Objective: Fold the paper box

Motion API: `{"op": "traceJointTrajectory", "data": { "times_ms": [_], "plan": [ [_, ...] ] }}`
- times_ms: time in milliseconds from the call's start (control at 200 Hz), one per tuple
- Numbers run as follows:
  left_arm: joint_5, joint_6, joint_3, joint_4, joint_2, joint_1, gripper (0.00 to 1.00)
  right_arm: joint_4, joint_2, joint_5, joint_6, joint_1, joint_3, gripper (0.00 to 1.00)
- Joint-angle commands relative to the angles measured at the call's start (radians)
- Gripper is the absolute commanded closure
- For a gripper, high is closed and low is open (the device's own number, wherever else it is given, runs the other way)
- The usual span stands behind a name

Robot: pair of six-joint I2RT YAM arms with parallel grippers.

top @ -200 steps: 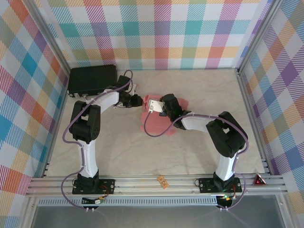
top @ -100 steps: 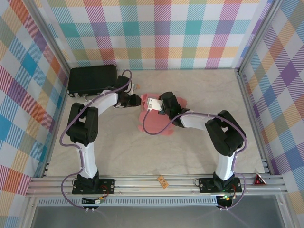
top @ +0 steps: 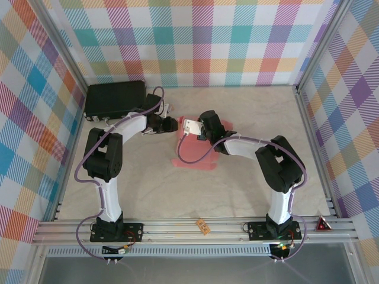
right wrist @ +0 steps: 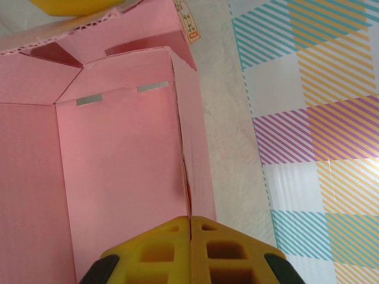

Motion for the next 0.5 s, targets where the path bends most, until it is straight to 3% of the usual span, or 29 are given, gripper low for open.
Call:
{"op": "traceJointTrajectory", "data": {
  "times_ms": [0,495],
  "plan": [
    [0.066,0.014,-0.012,0.047,-0.014,0.0,0.65,-0.047,0.027,-0.059,-0.01,0.005,0.02,1.0],
    [0.209,-0.063,-0.061,0.178,0.006,0.009,0.64,-0.055,0.036,-0.053,-0.007,0.004,0.033,1.0]
  ]
}}
